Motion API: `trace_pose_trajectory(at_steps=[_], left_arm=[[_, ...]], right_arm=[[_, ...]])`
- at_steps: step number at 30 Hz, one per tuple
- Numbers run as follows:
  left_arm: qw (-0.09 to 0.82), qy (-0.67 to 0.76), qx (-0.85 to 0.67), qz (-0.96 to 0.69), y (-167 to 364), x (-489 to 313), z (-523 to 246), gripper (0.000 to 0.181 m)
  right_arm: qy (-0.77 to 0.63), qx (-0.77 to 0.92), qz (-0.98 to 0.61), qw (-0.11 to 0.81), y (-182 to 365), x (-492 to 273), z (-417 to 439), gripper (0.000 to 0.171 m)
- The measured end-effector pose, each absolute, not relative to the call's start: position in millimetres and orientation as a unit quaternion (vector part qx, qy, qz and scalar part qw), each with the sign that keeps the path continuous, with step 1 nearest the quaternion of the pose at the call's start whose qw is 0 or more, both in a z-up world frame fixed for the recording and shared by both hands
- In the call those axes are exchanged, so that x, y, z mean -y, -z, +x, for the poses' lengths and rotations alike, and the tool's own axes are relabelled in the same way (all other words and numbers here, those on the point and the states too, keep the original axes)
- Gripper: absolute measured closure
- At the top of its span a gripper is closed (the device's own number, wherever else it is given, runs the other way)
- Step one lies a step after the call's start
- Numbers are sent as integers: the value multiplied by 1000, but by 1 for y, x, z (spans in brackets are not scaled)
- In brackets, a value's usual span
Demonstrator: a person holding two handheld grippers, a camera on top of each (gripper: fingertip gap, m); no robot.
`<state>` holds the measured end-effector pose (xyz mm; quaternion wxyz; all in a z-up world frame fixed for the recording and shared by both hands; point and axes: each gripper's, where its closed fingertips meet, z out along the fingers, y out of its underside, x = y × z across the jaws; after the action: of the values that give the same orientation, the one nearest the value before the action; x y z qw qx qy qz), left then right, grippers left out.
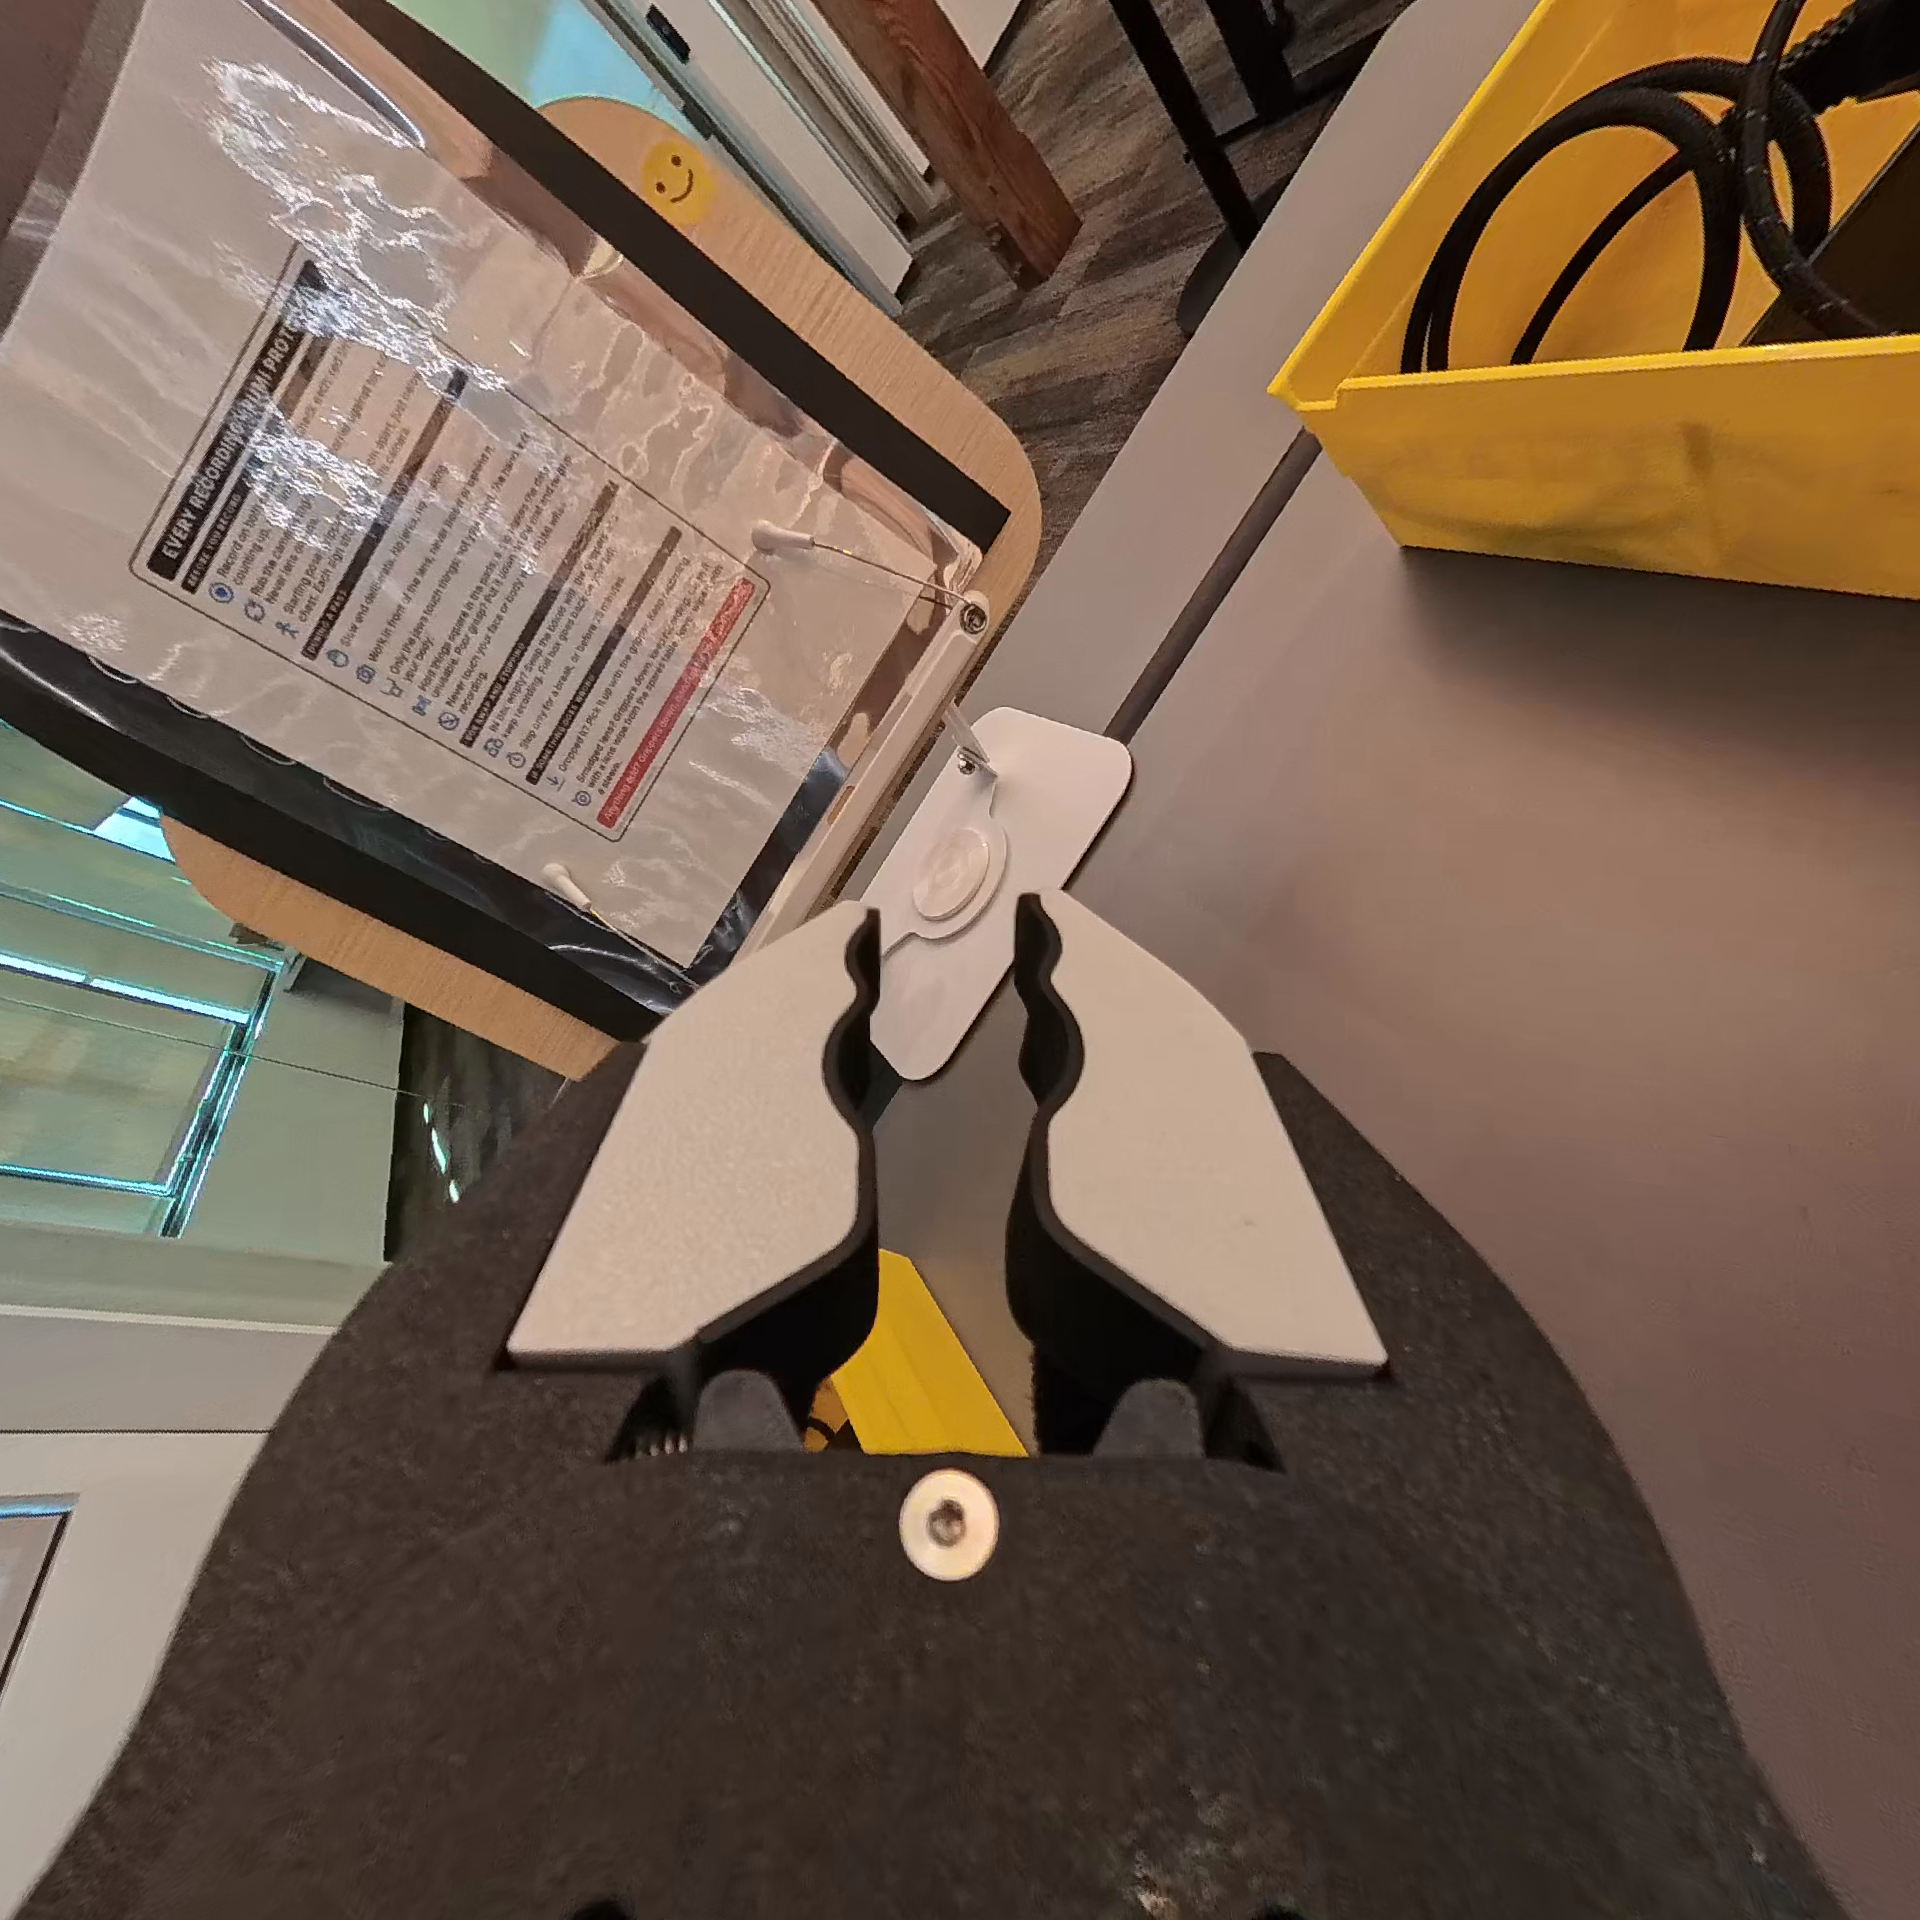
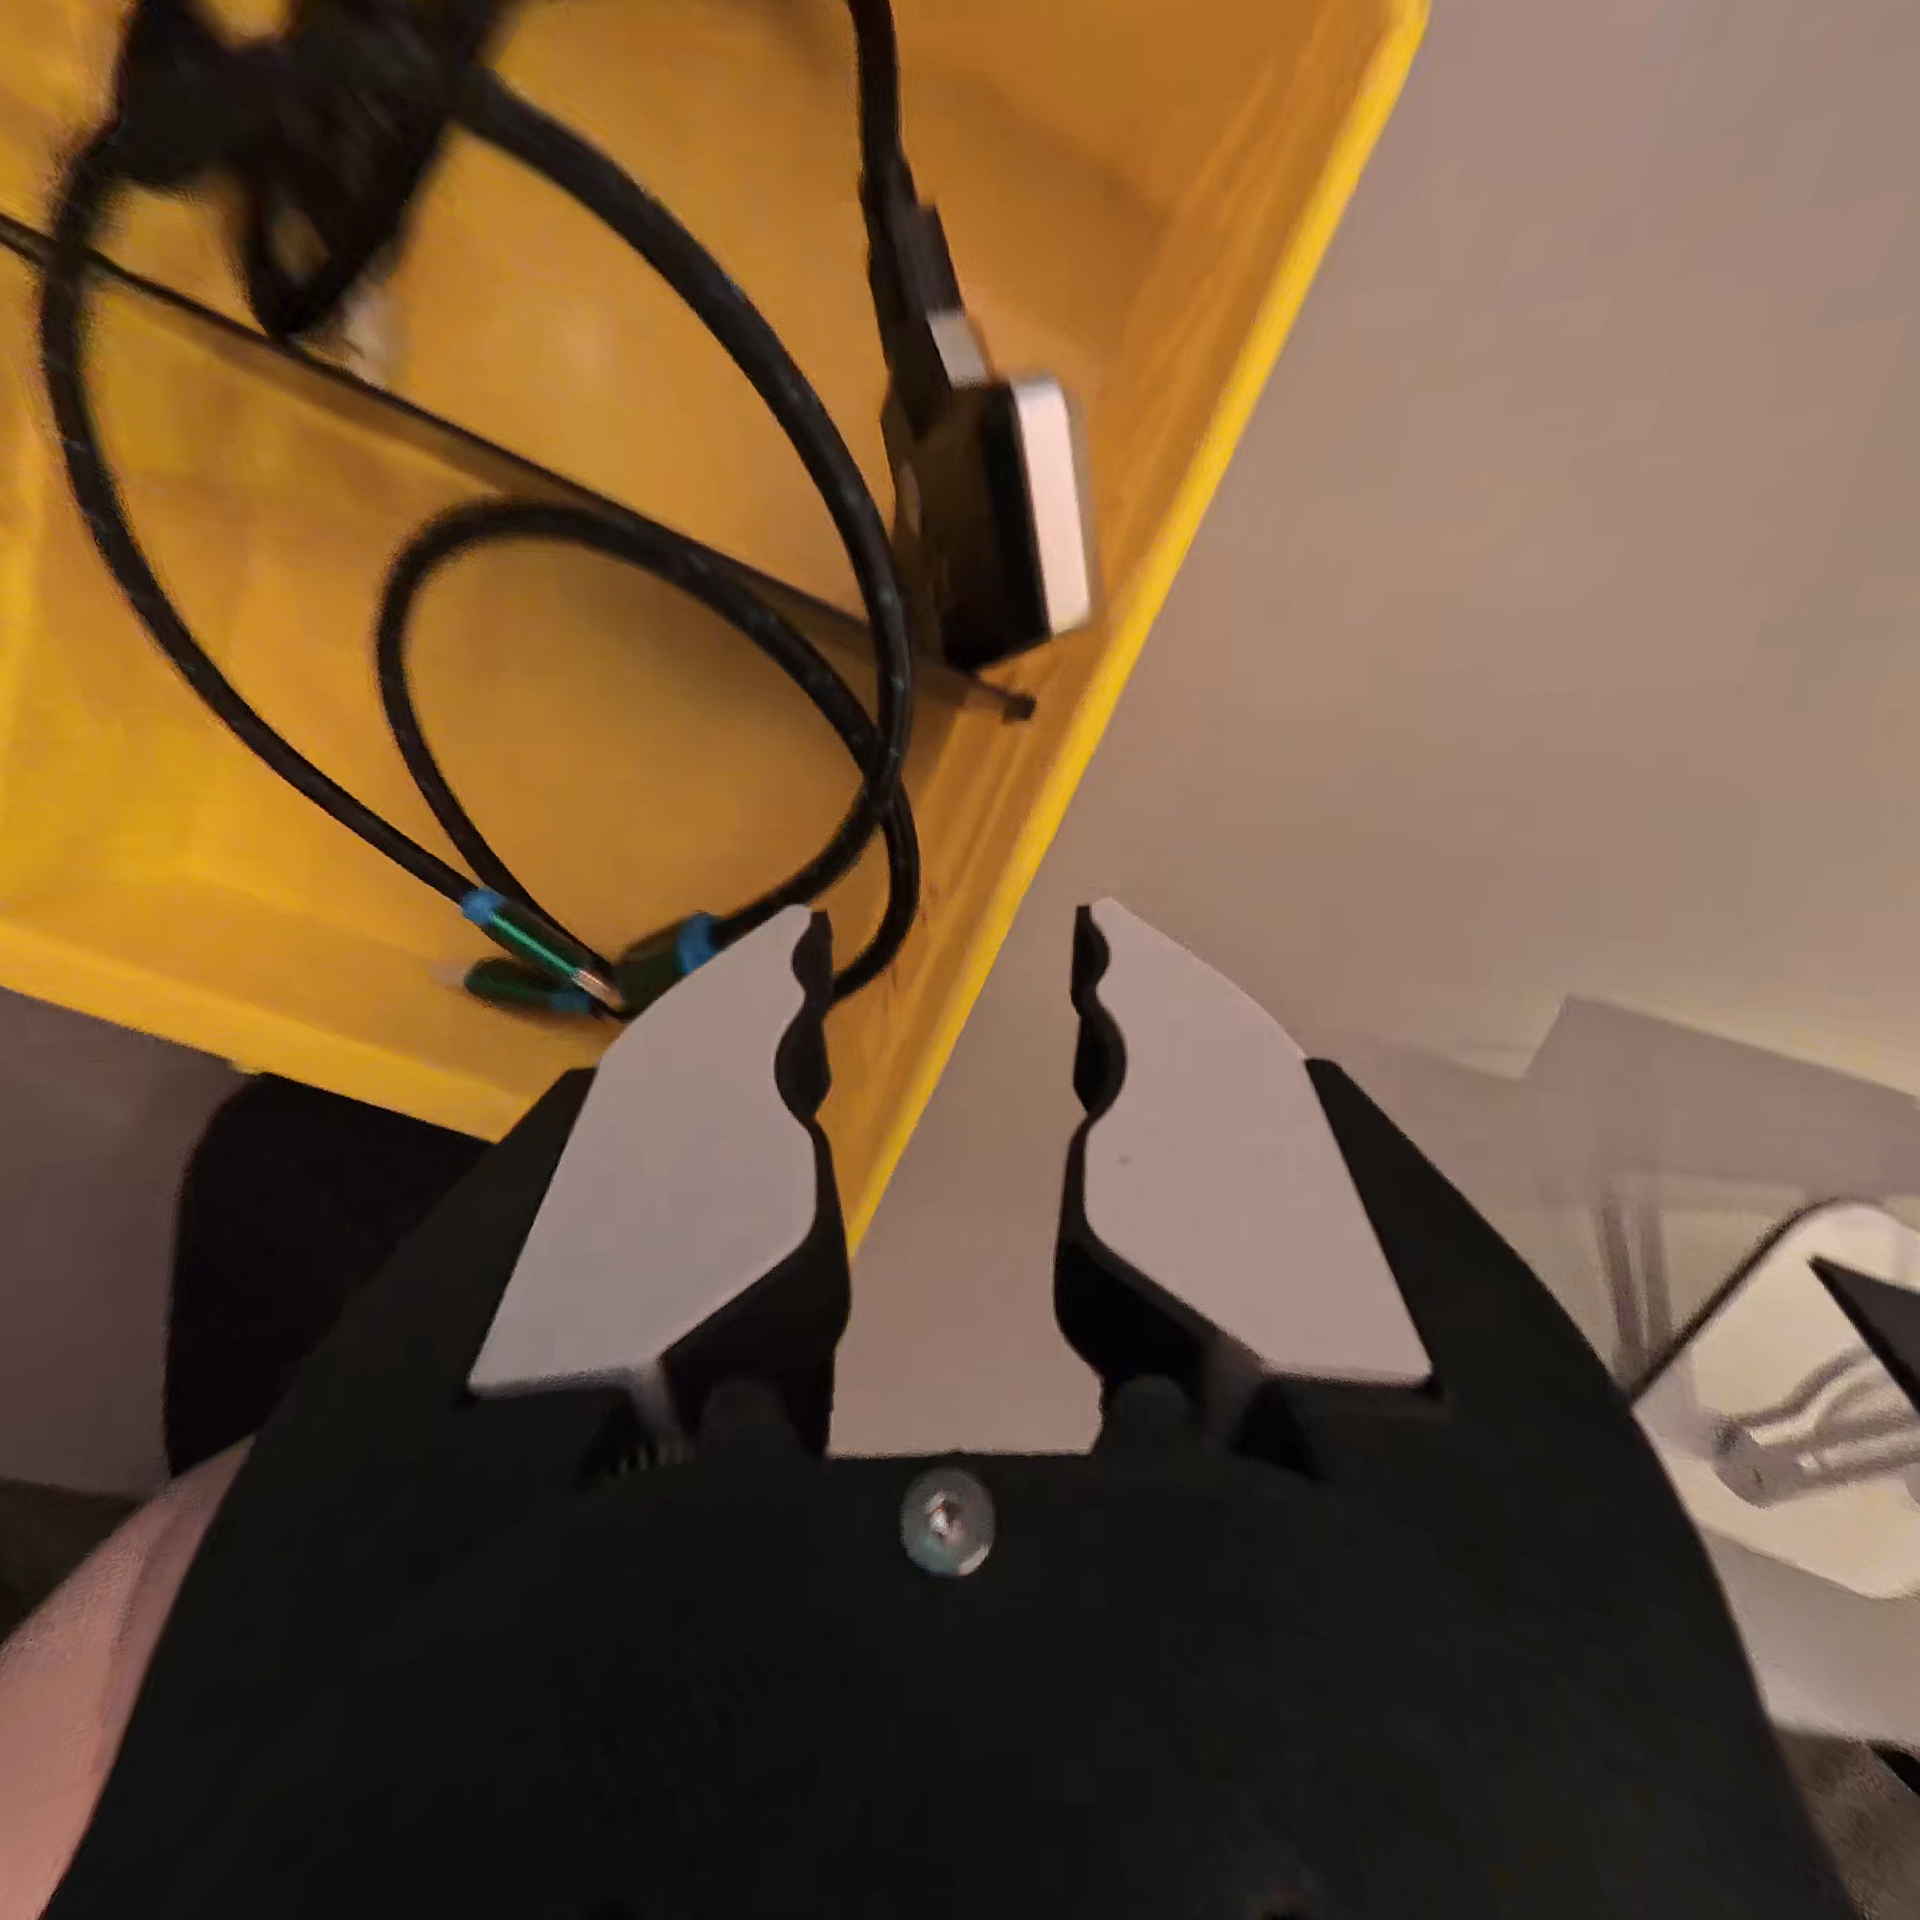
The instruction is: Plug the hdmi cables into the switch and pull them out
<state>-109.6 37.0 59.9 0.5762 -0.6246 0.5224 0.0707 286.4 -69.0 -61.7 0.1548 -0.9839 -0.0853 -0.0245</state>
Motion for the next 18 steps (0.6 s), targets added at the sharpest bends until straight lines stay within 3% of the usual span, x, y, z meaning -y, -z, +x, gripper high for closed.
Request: trace_pose_trajectory(at_steps=[5, 18], left_arm=[[572, -78, -522, -627, -58, -39, -111, 157], [580, -103, -485, -646, -71, -40, -139, 157]], right_arm=[[-22, 64, -993, 92, 89, 80, 293, 150], [-1, 47, -989, 139, 75, 70, 308, 155]])
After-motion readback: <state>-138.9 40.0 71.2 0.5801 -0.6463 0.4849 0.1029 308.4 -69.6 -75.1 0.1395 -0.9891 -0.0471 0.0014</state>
